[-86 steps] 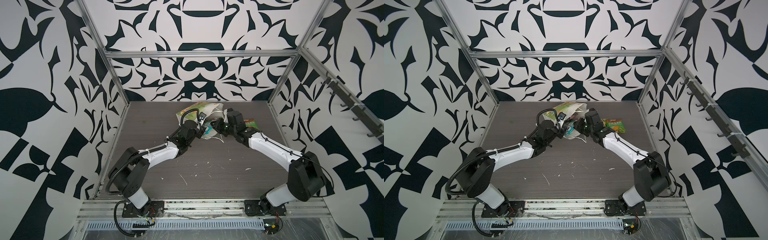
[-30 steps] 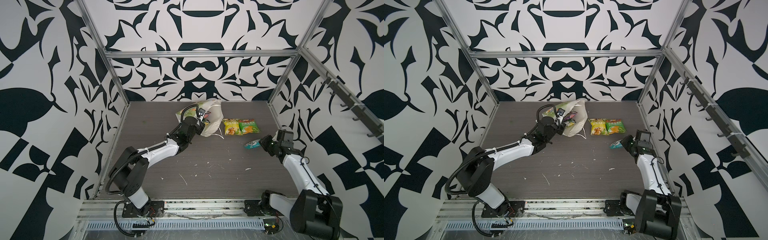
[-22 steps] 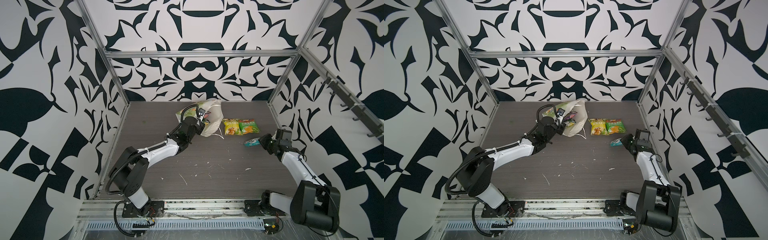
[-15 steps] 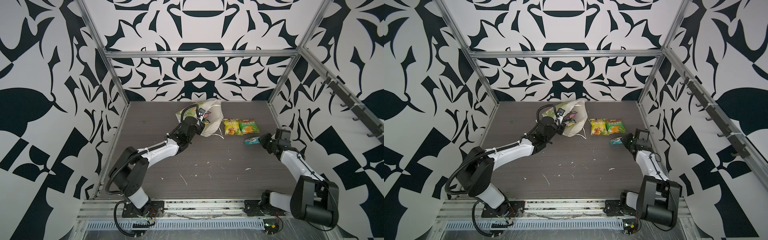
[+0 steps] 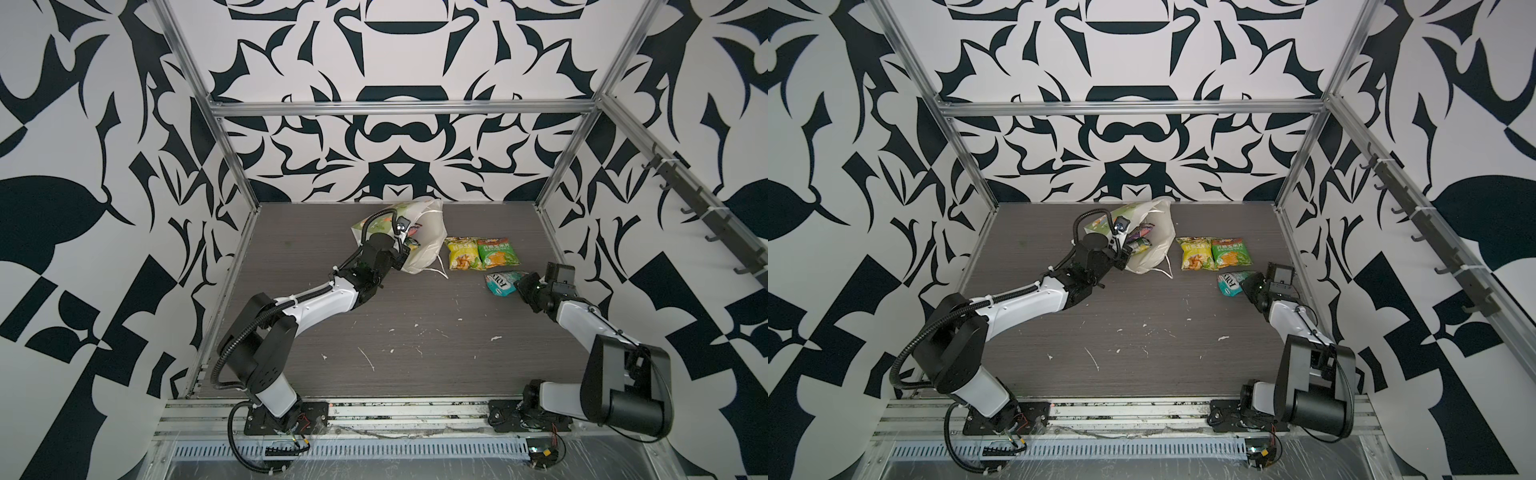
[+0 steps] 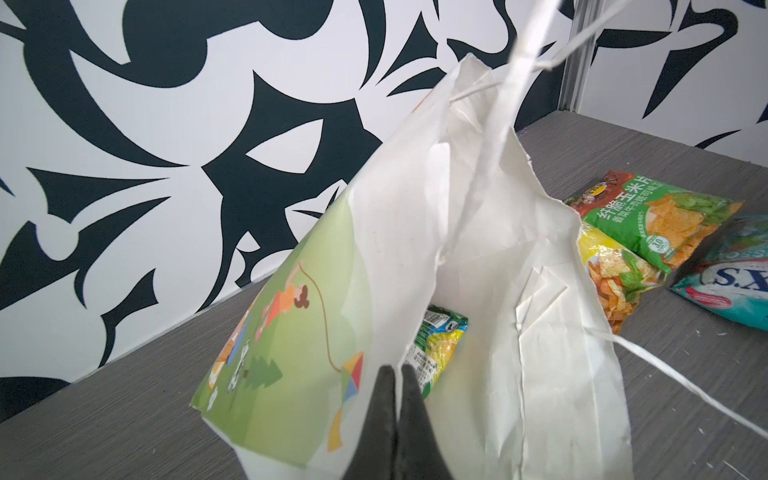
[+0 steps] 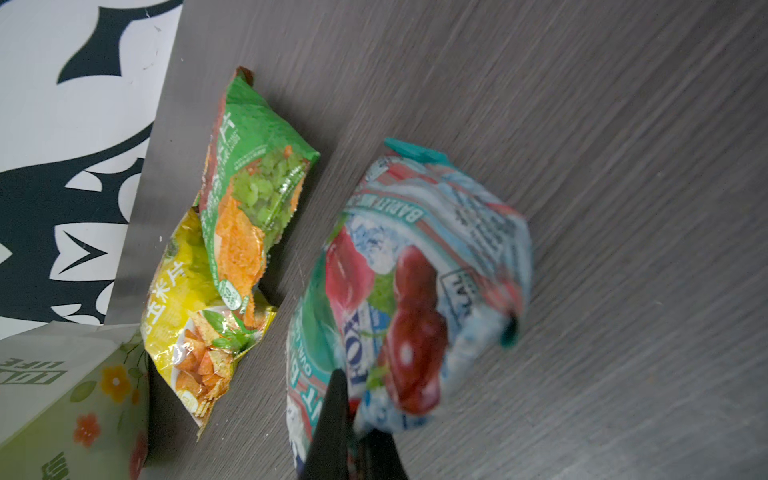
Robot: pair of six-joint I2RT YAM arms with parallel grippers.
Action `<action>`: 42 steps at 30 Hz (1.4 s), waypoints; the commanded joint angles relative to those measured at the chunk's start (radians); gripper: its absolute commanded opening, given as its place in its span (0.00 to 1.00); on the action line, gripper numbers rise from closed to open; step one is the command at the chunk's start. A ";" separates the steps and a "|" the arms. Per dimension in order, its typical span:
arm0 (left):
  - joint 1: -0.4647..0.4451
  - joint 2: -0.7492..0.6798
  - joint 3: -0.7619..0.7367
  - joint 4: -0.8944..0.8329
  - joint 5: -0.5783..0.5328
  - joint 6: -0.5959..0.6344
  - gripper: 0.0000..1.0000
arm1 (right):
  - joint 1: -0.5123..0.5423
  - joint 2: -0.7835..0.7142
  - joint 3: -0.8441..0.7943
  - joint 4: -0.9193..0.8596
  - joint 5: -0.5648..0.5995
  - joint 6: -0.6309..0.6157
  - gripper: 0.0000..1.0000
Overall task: Take the snacks out of the paper bag
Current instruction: 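Carry the teal packet out of the bag and drop it near the chip packets, then move the right gripper back over the bag opening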
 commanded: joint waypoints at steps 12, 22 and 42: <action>0.005 -0.003 0.025 -0.017 0.007 -0.012 0.00 | -0.001 0.029 -0.018 0.032 -0.020 0.035 0.11; 0.005 -0.015 0.009 -0.016 -0.001 -0.013 0.00 | -0.001 0.037 -0.019 0.016 -0.021 0.022 0.21; 0.005 -0.022 -0.008 -0.008 -0.008 -0.019 0.00 | -0.001 -0.033 -0.044 -0.020 0.030 0.089 0.33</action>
